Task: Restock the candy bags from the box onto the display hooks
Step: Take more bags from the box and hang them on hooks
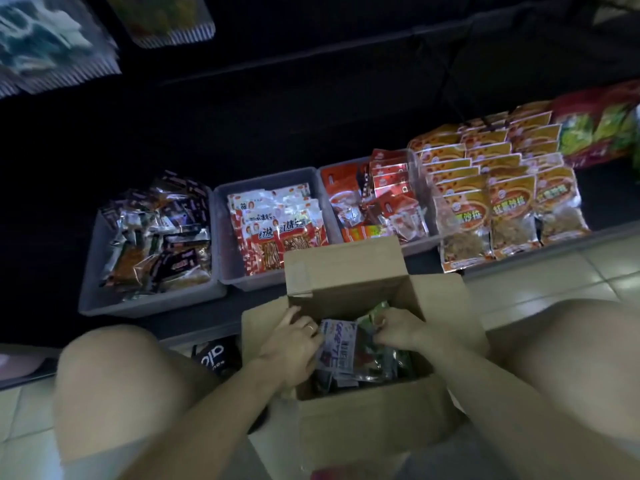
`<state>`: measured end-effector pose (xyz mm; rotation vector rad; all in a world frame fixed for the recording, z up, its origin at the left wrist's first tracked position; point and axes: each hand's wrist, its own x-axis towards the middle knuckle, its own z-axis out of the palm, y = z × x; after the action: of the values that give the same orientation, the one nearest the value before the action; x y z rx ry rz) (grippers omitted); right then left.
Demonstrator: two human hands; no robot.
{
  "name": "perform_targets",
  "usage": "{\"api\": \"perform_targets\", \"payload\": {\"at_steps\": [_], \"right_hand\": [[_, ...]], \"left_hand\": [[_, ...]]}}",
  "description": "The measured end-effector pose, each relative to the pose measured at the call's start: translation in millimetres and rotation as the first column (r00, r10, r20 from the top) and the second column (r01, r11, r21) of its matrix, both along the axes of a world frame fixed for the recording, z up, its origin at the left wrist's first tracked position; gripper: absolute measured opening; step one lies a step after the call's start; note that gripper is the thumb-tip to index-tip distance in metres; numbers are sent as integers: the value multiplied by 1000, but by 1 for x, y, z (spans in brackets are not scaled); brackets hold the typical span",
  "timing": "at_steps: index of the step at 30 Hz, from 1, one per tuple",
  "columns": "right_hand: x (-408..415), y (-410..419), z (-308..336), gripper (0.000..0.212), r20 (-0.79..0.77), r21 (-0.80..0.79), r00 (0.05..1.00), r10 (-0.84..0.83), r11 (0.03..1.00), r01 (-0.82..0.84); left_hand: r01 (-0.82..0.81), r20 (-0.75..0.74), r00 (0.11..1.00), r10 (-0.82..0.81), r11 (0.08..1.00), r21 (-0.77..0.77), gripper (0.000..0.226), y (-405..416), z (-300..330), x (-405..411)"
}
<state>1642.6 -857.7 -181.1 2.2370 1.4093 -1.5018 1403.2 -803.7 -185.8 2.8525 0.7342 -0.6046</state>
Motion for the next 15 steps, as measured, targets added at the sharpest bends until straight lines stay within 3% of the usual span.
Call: {"api": "perform_targets", "payload": {"at_steps": [4, 8, 11, 15], "right_hand": [[-9, 3, -31, 36, -76, -106, 997, 13, 994, -21], [-22, 13, -63, 33, -98, -127, 993, 73, 988, -85], [-30, 16, -74, 69, -2, -122, 985, 171, 978, -170], [-26, 16, -94, 81, 102, -175, 970, 220, 964, -201]], "left_hand": [[21, 87, 996, -22, 1000, 13, 31, 1, -9, -4], [-28, 115, 993, 28, 1000, 0, 34, -1, -10, -2], [-34, 114, 993, 31, 999, 21, 34, -1, -10, -3], [-72, 136, 988, 71, 997, 0, 32, -1, -12, -3]]}}
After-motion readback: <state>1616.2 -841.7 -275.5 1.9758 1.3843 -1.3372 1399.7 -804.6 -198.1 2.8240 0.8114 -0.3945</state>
